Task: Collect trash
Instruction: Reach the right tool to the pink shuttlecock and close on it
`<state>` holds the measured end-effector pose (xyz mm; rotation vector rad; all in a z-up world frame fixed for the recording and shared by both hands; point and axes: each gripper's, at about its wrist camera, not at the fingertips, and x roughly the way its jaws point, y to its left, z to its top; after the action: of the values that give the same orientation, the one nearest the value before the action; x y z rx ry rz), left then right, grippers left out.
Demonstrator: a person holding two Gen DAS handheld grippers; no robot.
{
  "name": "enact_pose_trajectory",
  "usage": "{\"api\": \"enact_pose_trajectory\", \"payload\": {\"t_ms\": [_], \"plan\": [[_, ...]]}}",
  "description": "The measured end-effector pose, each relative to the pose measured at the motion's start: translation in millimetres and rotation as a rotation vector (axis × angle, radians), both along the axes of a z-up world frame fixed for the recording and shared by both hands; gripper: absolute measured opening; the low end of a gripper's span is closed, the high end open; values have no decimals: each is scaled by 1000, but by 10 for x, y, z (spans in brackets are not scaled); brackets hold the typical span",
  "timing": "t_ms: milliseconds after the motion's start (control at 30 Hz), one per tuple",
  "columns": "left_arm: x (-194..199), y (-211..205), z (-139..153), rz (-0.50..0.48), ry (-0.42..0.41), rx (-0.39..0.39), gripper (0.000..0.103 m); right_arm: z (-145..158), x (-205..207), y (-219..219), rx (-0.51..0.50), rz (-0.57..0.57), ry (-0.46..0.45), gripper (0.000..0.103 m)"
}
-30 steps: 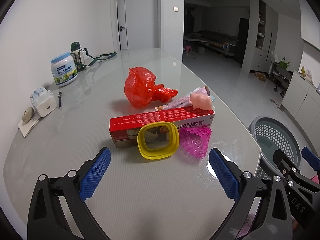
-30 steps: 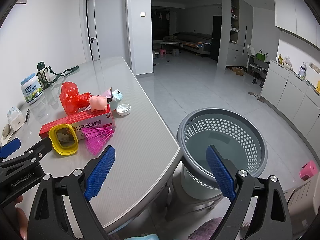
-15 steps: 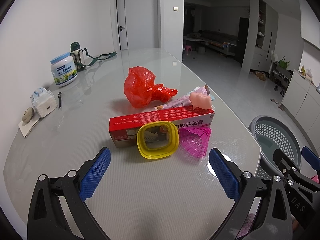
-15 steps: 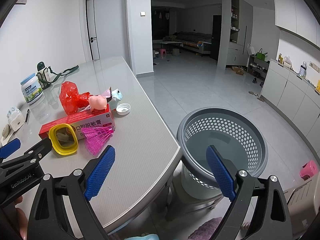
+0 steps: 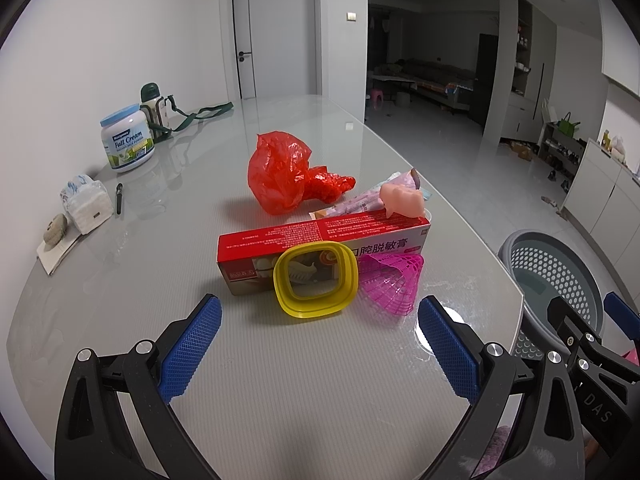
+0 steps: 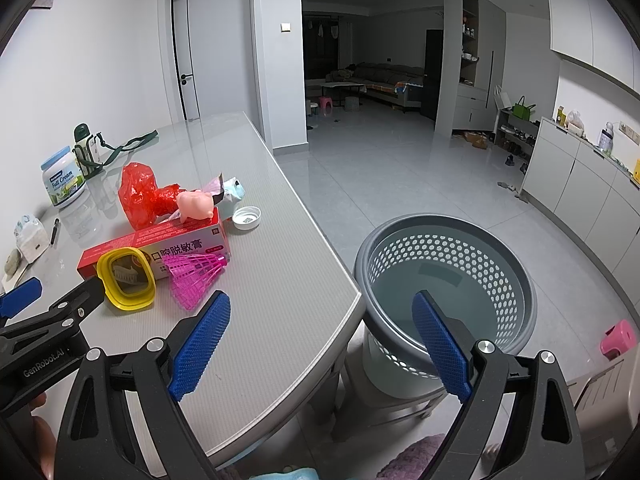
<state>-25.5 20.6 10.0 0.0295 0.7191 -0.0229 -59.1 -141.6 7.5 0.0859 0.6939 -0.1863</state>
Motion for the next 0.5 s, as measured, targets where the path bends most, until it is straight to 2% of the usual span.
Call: {"api": "enact_pose_trajectory", "payload": {"t_ms": [300, 500], "plan": [[28, 55, -59, 10, 10, 5, 97, -59, 34, 18, 17, 21, 9, 88], [106, 256, -176, 48, 33, 16, 97, -156, 129, 65, 53, 71, 26, 88]]}}
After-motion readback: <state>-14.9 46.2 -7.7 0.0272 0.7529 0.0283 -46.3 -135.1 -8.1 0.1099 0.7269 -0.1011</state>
